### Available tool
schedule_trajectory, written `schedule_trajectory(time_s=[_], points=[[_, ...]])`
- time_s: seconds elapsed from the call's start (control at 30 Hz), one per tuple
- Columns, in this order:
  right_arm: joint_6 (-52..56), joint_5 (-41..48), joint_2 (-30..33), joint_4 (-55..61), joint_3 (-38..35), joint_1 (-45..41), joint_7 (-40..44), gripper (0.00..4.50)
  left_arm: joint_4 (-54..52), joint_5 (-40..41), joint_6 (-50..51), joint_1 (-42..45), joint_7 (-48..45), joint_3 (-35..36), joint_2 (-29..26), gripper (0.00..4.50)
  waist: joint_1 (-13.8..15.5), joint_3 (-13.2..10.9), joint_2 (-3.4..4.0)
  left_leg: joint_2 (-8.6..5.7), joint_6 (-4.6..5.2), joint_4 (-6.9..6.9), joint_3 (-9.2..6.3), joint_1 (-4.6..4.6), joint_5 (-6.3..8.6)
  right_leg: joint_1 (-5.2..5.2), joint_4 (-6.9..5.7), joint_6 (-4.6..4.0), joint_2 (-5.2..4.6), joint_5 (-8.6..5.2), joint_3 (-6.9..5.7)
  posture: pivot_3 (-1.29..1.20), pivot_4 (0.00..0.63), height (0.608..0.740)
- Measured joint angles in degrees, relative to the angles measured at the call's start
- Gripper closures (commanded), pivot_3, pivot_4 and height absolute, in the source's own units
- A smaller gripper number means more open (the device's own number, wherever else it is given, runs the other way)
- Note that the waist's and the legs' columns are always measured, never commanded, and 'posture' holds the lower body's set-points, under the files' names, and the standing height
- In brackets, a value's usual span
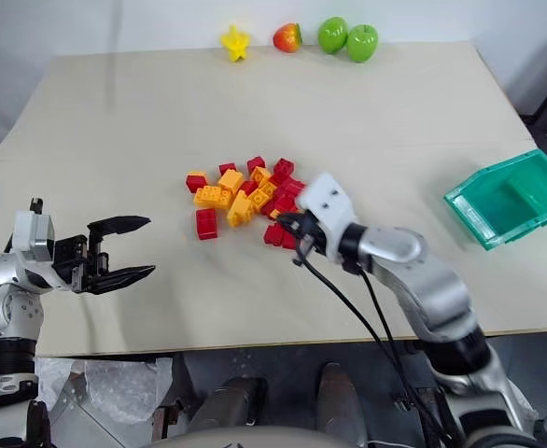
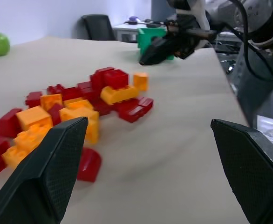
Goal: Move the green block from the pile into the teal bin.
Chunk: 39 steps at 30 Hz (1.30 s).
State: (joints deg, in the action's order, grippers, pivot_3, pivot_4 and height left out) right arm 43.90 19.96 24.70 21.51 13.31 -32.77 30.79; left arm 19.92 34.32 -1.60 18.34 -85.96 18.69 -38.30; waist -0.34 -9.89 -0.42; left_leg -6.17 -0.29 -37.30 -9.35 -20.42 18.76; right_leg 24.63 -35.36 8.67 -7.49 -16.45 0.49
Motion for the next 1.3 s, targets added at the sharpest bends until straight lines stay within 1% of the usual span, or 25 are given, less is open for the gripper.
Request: schedule_trajectory(time_s=[0.13,0.23,0.4,0.57,0.8,1.07,1.2,1.3], points=[[0.0,-4.0,-7.1,-8.0,5.5,-6.3,-2.4,4.45,1.5,-0.1,-1.6,2.2,0.0,-0.2,0.0,0.00,-0.3,0.0,0.00,0.02,-0.02,0.07,-0.01,-0.01,0.00,0.10,-0.24,-0.02,0.02,-0.01,-0.04,0.00,0.150,0.740],[0.8,-7.4,-10.5,-14.6,9.0,-8.9,-4.4,4.45,2.7,-0.2,-2.4,3.5,0.0,-0.4,-0.2,0.00,-0.7,0.0,0.00,-0.02,-0.01,0.05,-0.01,-0.02,0.00,0.12,-0.28,-0.02,-0.01,-0.01,-0.05,0.00,0.150,0.740],[1.1,-12.9,-14.3,-25.8,10.2,-12.7,-8.1,4.45,3.8,-0.4,-3.5,4.0,0.0,-0.6,-0.5,0.00,-1.4,0.0,0.00,-0.01,0.00,0.08,0.00,-0.04,0.00,0.18,-0.31,-0.02,0.00,-0.01,-0.07,0.00,0.150,0.740],[-0.3,-16.7,-15.3,-32.0,9.5,-15.3,-11.1,4.45,4.0,-0.6,-4.1,4.2,0.1,-0.6,-0.5,0.00,-1.7,0.0,-0.01,-0.01,-0.01,0.07,0.15,-0.06,0.00,0.39,-0.51,-0.02,-0.03,-0.01,-0.05,0.00,0.150,0.740],[-0.5,-19.1,-9.0,-31.5,4.7,-13.9,-11.2,4.45,3.9,-0.6,-4.5,3.8,0.3,-0.6,-0.5,0.00,-1.3,0.0,-0.02,-0.04,0.00,-0.04,0.16,-0.18,0.00,0.45,-0.52,-0.02,-0.05,-0.01,-0.04,0.00,0.150,0.740],[-2.1,-20.0,1.4,-29.0,1.0,-11.1,-6.5,4.45,3.1,-0.5,-4.5,2.7,0.9,-0.6,-0.1,0.00,-1.4,0.0,-0.02,-0.01,0.00,-0.02,0.31,-0.30,0.00,0.64,-0.53,-0.02,-0.05,-0.01,0.02,0.00,0.150,0.740],[-4.0,-20.5,4.1,-29.7,-0.4,-10.8,-5.2,4.45,3.0,-0.4,-4.5,2.6,1.3,-0.6,-0.1,0.00,-1.6,0.0,-0.02,0.00,0.00,-0.20,0.34,-0.63,0.00,0.96,-0.60,-0.02,-0.03,0.00,0.04,0.00,0.150,0.740],[-9.1,-21.2,3.4,-36.6,-1.9,-13.1,-6.6,4.45,3.0,-0.3,-4.5,2.6,1.5,-0.6,0.1,0.00,-1.8,0.0,-0.02,-0.02,0.00,-0.27,0.39,-0.65,0.00,0.96,-0.58,-0.01,-0.05,0.00,0.05,0.00,0.150,0.740]])
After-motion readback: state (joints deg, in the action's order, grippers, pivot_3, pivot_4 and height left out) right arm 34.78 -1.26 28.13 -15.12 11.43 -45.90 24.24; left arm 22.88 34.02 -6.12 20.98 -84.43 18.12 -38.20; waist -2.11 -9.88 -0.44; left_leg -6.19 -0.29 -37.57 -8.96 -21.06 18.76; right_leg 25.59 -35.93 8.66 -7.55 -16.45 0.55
